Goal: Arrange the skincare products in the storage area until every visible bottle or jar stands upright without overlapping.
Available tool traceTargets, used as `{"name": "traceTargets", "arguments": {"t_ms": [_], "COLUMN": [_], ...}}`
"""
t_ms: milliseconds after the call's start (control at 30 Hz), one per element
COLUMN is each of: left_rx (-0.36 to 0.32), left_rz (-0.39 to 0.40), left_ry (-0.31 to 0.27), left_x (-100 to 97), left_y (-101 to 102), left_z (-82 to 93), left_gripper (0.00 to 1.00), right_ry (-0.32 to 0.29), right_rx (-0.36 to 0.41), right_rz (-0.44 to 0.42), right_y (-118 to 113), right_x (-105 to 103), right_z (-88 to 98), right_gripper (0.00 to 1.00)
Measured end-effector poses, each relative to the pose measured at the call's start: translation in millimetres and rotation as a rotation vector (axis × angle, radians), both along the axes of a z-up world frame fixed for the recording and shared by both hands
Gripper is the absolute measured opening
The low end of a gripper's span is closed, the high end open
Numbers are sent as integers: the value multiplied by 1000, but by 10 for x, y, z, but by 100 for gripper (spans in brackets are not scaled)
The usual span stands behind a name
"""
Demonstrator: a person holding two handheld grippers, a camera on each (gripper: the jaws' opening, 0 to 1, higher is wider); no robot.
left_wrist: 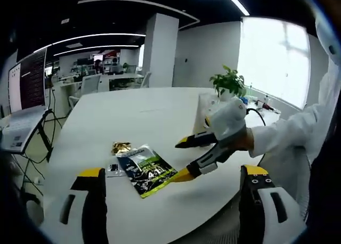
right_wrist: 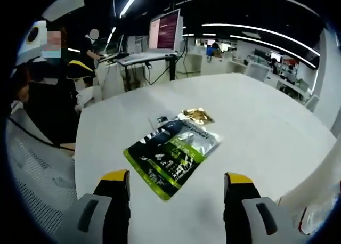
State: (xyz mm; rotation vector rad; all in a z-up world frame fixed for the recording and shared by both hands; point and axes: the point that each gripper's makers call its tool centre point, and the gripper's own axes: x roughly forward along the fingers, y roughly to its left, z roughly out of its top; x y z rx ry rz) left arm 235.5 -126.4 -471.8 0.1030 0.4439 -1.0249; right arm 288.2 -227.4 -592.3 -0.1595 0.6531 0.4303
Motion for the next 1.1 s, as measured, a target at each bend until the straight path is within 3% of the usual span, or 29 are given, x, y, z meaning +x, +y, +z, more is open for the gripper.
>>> {"name": "traceTargets", "arguments": {"t_ms": [600,633,967,1100], "left_rx": [-6,-7,-15,-15], "left_rz": [22,26,45,40], "left_ry": [12,12,17,20], "left_x": [57,62,102,157], "left_y": [59,63,134,149], "left_z": [2,7,-6,-33], "left_gripper": [99,99,99,99], "right_ry": [59,33,24,22], "right_rx": [2,-2,-16,-13], "right_rz": [-14,3,7,22], "right_y": [83,106,119,165], "right_x": [142,187,200,162], "right_z": [-306,-292,-294,-287], "right_gripper": [61,61,55,46]}}
